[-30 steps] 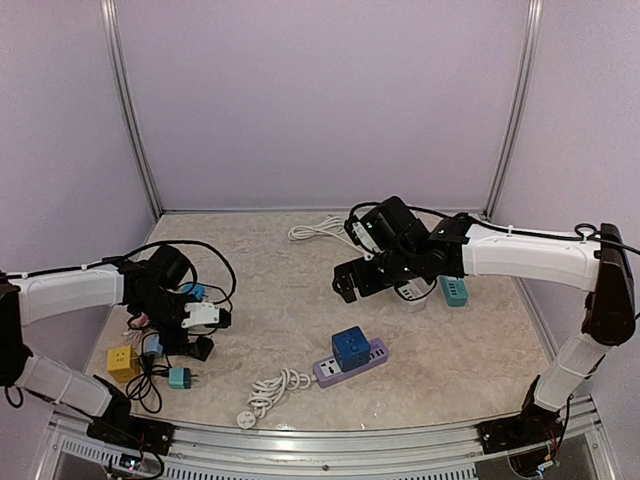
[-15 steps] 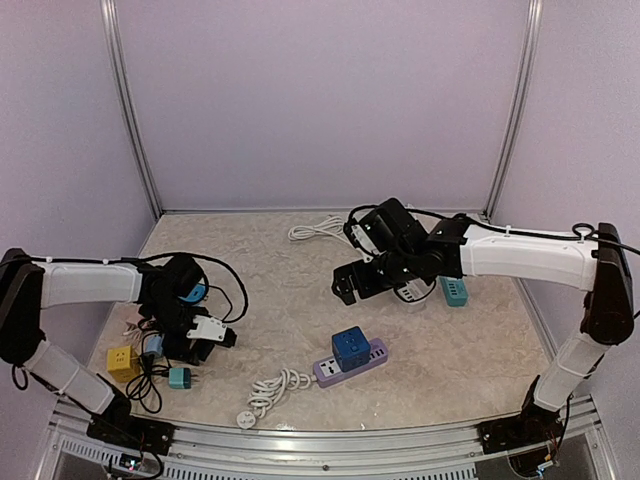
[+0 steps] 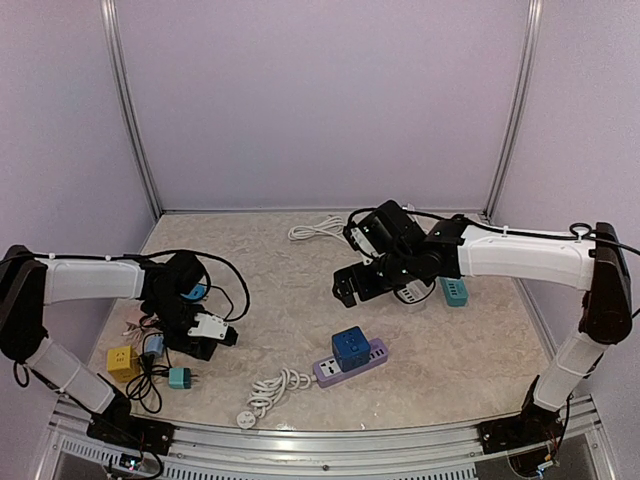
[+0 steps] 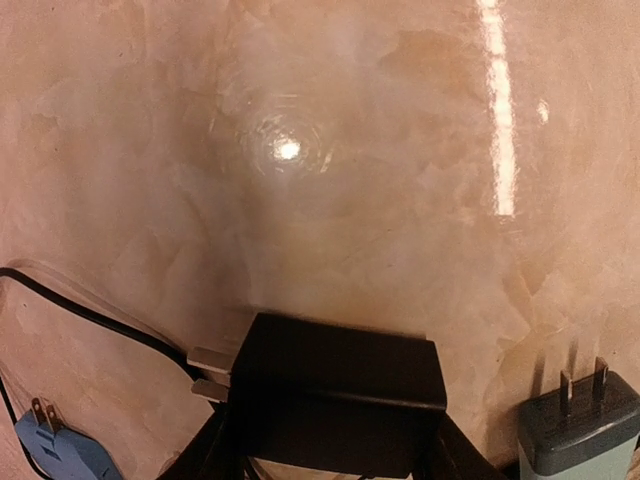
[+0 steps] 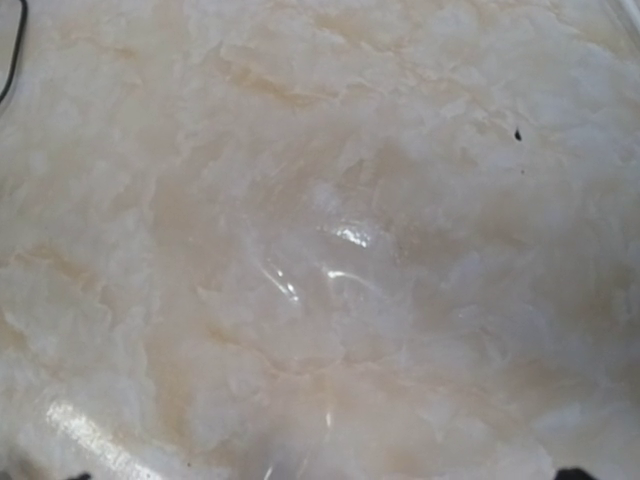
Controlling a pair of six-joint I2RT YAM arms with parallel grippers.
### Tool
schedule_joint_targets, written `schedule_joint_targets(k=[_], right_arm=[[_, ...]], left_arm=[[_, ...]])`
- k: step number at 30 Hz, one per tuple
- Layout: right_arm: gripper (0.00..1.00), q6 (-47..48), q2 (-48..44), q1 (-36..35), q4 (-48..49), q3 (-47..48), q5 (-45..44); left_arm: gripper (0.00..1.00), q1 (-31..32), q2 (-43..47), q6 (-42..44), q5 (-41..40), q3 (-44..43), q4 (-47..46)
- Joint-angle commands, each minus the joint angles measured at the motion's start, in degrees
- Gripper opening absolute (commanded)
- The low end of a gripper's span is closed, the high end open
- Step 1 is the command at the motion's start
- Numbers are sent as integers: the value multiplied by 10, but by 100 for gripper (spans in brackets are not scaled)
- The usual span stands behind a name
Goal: Insert the plug
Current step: Pick up the plug from the center of the board.
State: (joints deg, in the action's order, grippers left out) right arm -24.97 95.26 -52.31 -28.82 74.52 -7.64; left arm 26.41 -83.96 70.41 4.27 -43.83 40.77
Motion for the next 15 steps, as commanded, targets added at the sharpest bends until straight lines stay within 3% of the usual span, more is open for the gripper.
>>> schedule_joint_targets(k=[1, 6, 11, 13, 15], right_arm=[[100, 0, 9, 5, -9, 13, 3], [100, -1, 5, 4, -11, 12, 2], [100, -2, -2, 4, -12, 12, 1], [100, -2, -8, 4, -13, 14, 1], [100, 2, -17, 5, -15, 21, -2]], left_arm=[[42, 3, -1, -2, 20, -16, 20], [25, 1, 7, -20, 44, -30, 28], [0, -2, 19, -56, 68, -51, 21], [0, -11, 30, -91, 94, -74, 24], [0, -33, 42, -119, 172, -117, 58]])
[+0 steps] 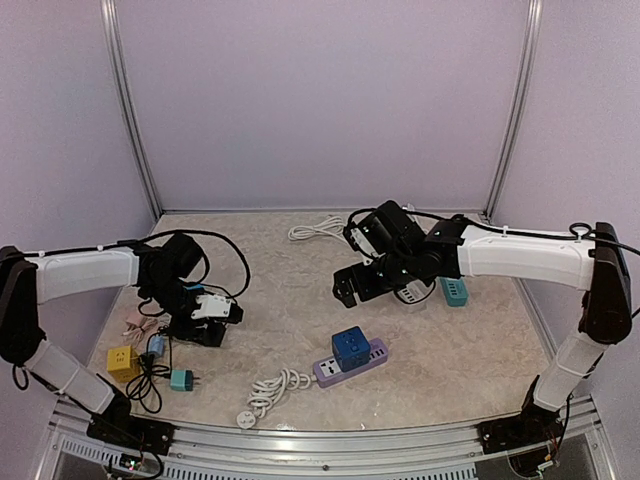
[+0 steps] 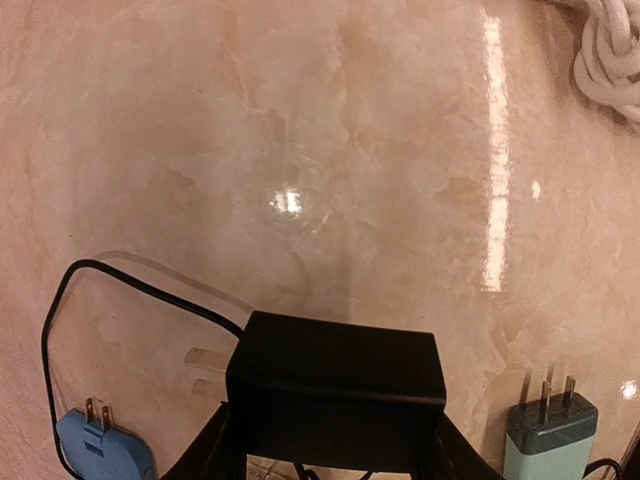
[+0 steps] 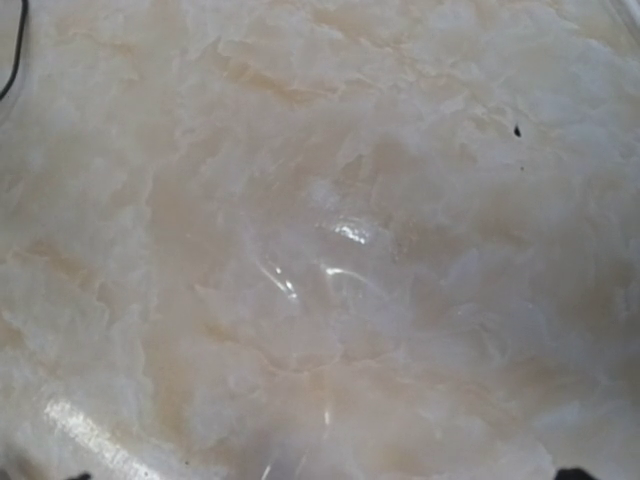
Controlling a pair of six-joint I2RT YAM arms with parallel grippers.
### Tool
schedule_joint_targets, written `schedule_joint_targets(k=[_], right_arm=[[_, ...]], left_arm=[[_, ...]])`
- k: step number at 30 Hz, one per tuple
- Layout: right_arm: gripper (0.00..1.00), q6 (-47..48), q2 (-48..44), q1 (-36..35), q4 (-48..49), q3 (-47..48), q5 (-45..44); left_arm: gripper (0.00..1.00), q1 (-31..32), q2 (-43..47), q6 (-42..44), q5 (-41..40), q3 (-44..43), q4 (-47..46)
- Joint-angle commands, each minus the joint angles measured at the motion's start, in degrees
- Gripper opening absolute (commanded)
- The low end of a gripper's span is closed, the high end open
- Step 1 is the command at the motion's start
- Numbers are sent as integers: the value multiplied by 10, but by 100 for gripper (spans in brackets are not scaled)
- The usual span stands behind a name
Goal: Insert the plug
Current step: Pick up the plug from the center of the board, then adjust the plug.
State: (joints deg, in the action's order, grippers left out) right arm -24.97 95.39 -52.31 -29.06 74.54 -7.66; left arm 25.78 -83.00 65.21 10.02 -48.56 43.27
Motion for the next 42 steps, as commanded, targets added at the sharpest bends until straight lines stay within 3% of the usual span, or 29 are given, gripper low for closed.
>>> schedule_joint_targets(k=[1, 3, 7, 11, 16, 23, 27, 37, 42], right_arm=[[99, 7, -25, 4, -13, 24, -3], [100, 25, -42, 4, 1, 27, 9], [99, 94, -101, -1, 79, 4, 57], [97, 217, -161, -23, 192, -35, 116], [100, 461, -173, -77, 219, -27, 150], [100, 819, -120, -158, 210, -1, 172], [100, 871, -70, -165, 215, 49, 223], [99, 973, 29, -197, 159, 145, 236], [90, 995, 66, -211, 114, 192, 245]], left_arm=[[0, -39, 35, -84, 148, -97, 55], [0, -57, 39, -128, 200, -156, 92], [0, -65, 43, -197, 228, -237, 150], [0, -66, 56, -208, 296, -272, 207], [0, -53, 86, -136, 397, -285, 288], [0, 1, 96, -22, 418, -299, 411], [0, 16, 90, 23, 422, -311, 467], [0, 33, 73, -19, 403, -309, 436], [0, 36, 67, -44, 395, -306, 411]])
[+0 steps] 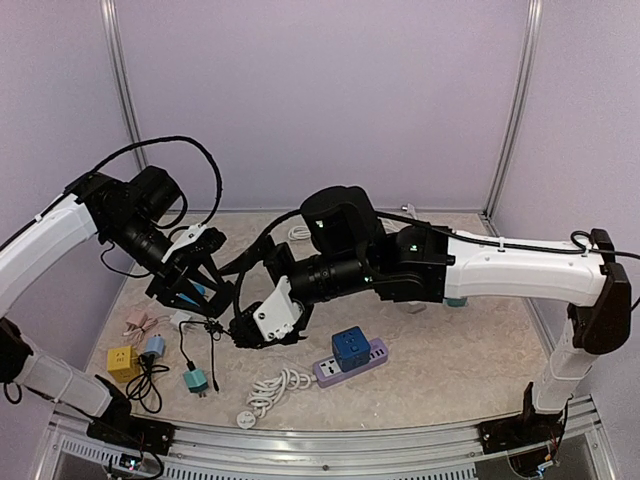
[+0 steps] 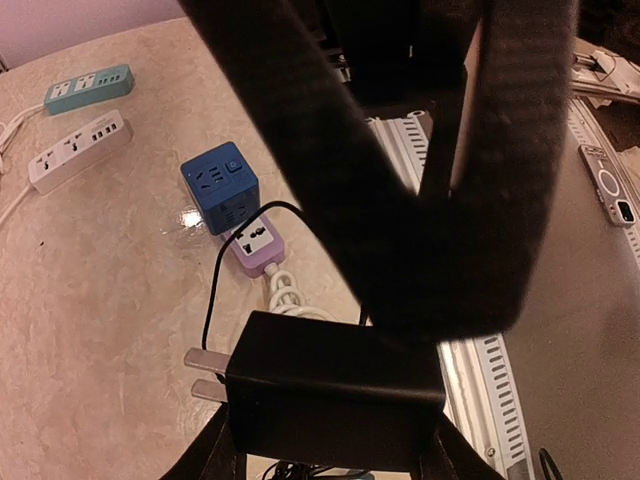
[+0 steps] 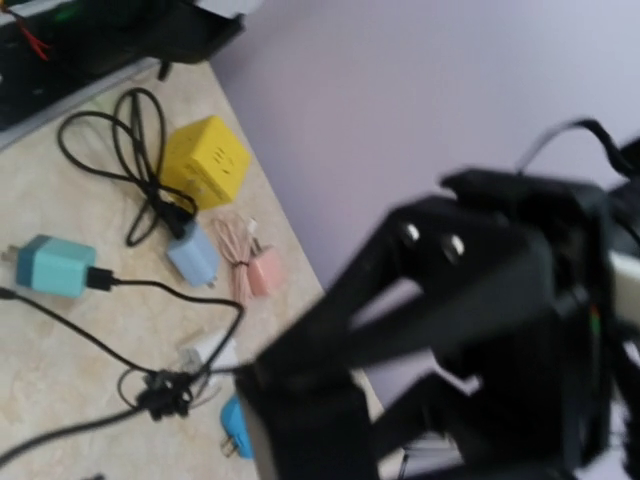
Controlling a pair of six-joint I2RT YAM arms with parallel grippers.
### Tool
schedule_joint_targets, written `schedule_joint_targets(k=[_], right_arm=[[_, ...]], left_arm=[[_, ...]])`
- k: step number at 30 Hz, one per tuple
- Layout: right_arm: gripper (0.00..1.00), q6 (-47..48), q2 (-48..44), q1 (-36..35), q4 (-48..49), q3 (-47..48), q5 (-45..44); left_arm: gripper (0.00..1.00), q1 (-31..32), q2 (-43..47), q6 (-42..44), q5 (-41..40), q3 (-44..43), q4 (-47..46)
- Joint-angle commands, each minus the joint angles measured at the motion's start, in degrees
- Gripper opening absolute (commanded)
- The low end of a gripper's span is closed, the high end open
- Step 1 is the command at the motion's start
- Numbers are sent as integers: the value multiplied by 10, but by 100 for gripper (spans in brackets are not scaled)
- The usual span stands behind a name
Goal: Insert the plug
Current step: Adjust the plug.
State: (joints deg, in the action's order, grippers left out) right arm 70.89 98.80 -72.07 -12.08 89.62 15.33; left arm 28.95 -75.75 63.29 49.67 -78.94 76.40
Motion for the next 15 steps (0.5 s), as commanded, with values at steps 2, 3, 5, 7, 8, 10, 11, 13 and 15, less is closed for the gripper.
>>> schedule_joint_targets(k=[2, 3, 5, 7, 8, 10, 11, 13, 15], right_arm=[[82, 44, 54, -18, -71, 63, 3], [81, 48, 62, -19, -72, 69, -6], [76, 53, 72, -18, -67, 76, -17], [71, 56, 80, -19, -63, 82, -26], [69, 57, 85, -19, -63, 87, -31], [65, 57, 92, -19, -62, 96, -40], [64, 57, 96, -19, -62, 100, -45], [58, 57, 103, -19, -62, 107, -50], [50, 57, 110, -19, -56, 112, -58]], left_arm=[[0, 6, -7, -29, -4, 0, 75], [0, 7, -8, -30, -6, 0, 74], [0, 10, -8, -33, -11, 4, 70], [0, 12, -7, -37, -16, 8, 66], [0, 13, -6, -37, -17, 8, 66], [0, 14, -6, -36, -20, 10, 66], [0, 14, -6, -36, -23, 10, 65], [0, 16, -5, -37, -27, 11, 64], [0, 16, -8, -40, -31, 10, 62]])
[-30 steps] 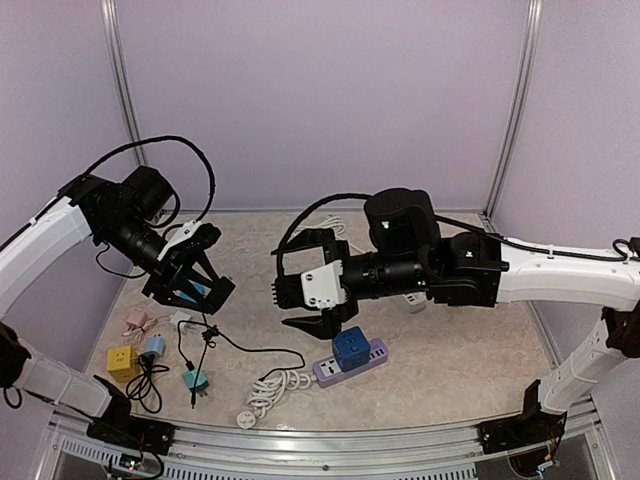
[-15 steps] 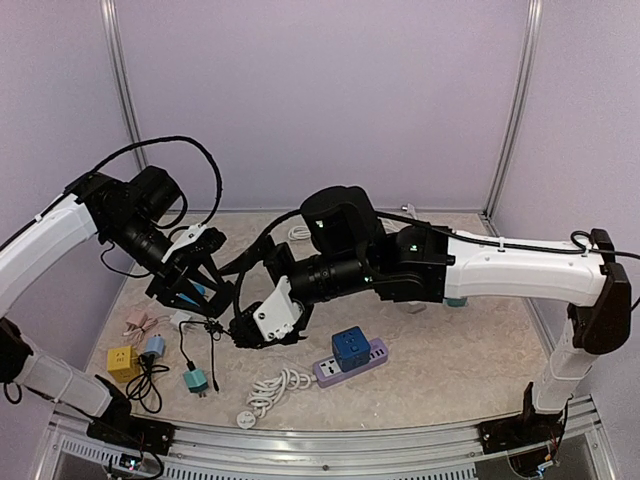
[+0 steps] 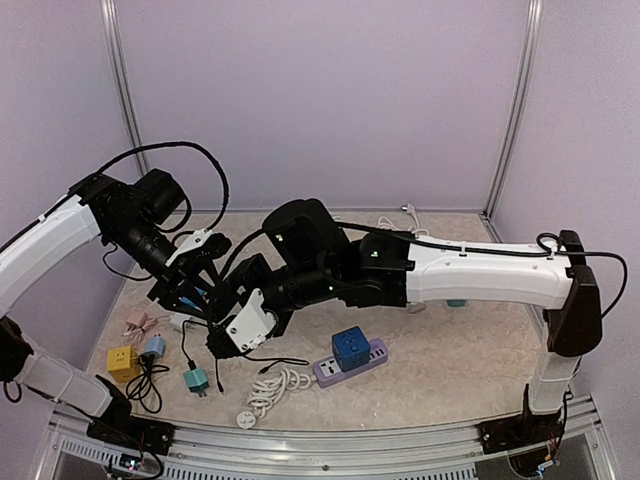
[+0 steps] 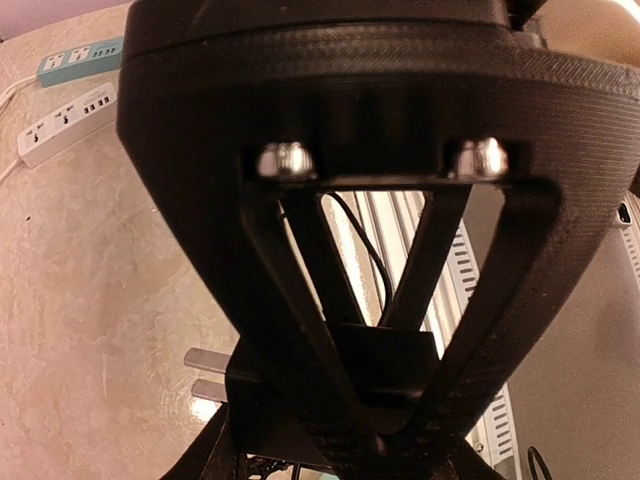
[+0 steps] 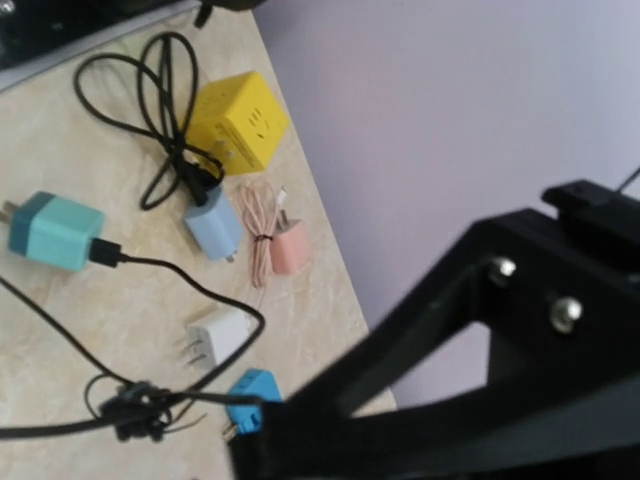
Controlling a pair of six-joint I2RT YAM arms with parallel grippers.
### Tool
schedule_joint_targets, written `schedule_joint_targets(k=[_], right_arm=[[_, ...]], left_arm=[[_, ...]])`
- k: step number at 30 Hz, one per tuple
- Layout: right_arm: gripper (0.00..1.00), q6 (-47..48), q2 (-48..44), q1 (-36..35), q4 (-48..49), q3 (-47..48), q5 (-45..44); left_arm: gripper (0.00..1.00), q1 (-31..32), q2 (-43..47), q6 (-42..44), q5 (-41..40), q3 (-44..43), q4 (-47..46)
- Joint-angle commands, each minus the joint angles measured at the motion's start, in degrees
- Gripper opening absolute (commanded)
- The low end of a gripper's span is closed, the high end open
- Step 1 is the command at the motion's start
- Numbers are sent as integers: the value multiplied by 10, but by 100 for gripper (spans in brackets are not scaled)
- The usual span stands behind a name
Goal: Insert the plug
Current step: Adjust the plug.
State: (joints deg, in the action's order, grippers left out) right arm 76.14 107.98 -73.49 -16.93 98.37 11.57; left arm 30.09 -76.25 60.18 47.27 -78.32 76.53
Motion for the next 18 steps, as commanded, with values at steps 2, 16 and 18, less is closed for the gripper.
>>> schedule_joint_targets(k=[2, 16, 18], right_arm=[[42, 9, 25, -5, -6, 28, -32], [0, -58, 28, -2, 12, 42, -69], [0, -120, 20, 7, 13, 49, -57]], left_arm=[[0, 5, -5, -9, -10, 4, 61], [55, 8, -12, -6, -39, -19, 82], [92, 5, -11, -13, -71, -46, 90]])
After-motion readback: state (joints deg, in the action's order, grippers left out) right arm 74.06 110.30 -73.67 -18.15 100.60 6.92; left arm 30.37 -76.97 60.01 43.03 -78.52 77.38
